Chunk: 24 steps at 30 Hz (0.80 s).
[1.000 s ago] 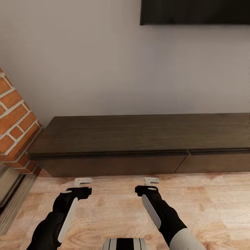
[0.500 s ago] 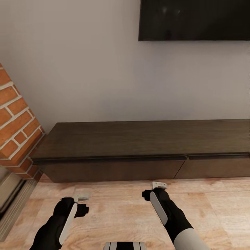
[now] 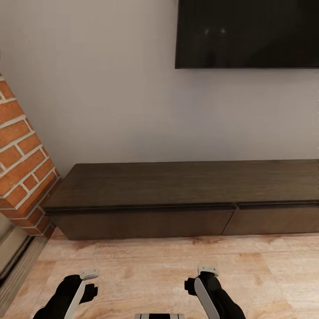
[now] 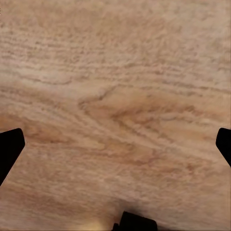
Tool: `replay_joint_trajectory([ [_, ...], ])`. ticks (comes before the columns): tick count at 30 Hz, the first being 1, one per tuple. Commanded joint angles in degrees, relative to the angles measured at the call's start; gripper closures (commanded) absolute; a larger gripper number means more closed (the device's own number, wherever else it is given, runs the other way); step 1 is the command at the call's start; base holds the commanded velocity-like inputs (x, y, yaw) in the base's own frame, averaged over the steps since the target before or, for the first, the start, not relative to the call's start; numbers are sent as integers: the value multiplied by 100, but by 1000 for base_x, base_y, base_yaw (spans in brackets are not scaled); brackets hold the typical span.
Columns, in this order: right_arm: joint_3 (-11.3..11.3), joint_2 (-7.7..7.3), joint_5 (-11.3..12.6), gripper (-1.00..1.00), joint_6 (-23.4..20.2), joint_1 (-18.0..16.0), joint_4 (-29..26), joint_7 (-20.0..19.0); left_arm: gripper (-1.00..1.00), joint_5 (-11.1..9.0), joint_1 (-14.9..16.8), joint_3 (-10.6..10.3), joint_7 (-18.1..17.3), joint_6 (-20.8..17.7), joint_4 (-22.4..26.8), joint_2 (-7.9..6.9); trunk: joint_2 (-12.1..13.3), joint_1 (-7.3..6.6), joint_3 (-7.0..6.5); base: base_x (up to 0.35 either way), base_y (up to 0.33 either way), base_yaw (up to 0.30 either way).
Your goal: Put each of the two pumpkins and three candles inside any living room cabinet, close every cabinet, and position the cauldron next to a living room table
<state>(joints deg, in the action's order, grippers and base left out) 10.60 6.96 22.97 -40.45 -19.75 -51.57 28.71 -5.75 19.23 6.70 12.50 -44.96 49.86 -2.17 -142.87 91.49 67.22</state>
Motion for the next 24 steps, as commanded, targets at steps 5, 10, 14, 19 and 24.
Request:
replay_joint_trajectory([
  [5,13,0,73,-100,17,45,-3,64,-100,-48,2,7,46,700,-436,-64,200,-111,-86,-145,0,0],
  [10,-66,-2,76,-100,19,49,28,57,-100,-32,2,6,56,770,-484,-83,400,-221,-175,-81,0,0],
  [14,-232,-2,76,-100,51,57,47,41,-100,-31,2,4,52,767,-428,-84,561,-309,-247,-10,0,0],
  [19,-273,0,77,-100,248,58,214,25,-100,-38,2,0,50,759,-405,-68,761,-419,-337,-42,0,0],
  [24,-293,4,80,-100,466,59,469,20,-100,-40,2,-2,51,679,-321,-72,962,-529,-427,-216,0,0],
])
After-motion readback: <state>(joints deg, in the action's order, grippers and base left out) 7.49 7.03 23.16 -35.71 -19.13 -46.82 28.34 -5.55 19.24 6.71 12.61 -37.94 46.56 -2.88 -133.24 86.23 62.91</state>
